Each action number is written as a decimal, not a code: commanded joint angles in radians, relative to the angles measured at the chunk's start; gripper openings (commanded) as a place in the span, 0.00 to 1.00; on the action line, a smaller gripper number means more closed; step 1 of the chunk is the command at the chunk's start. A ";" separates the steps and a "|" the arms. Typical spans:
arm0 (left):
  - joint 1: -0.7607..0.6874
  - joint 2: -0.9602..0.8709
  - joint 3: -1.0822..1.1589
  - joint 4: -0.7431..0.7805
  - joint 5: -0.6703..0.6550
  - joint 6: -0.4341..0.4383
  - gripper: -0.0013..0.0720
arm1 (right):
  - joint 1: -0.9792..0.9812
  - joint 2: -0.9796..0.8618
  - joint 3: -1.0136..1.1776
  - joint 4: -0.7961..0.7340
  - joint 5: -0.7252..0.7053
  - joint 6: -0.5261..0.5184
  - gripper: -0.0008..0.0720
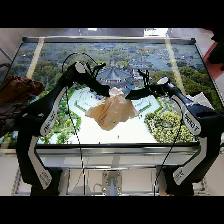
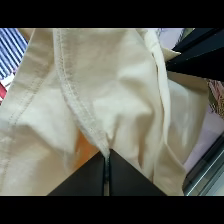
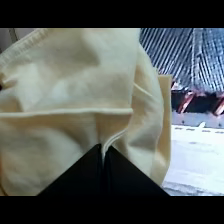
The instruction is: Fold the shirts.
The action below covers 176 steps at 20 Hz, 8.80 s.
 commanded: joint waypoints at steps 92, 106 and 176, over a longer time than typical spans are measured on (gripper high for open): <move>0.458 0.585 -0.780 0.352 0.148 0.500 0.85 | 0.241 0.827 -0.962 -0.232 -0.408 0.793 0.57; 0.457 0.527 -0.789 0.422 0.204 0.637 0.84 | 0.241 0.827 -0.962 -0.240 -0.499 0.798 0.57; 0.372 0.842 -0.919 0.011 0.665 0.100 0.97 | -0.167 0.433 -0.158 -0.500 0.016 0.501 0.46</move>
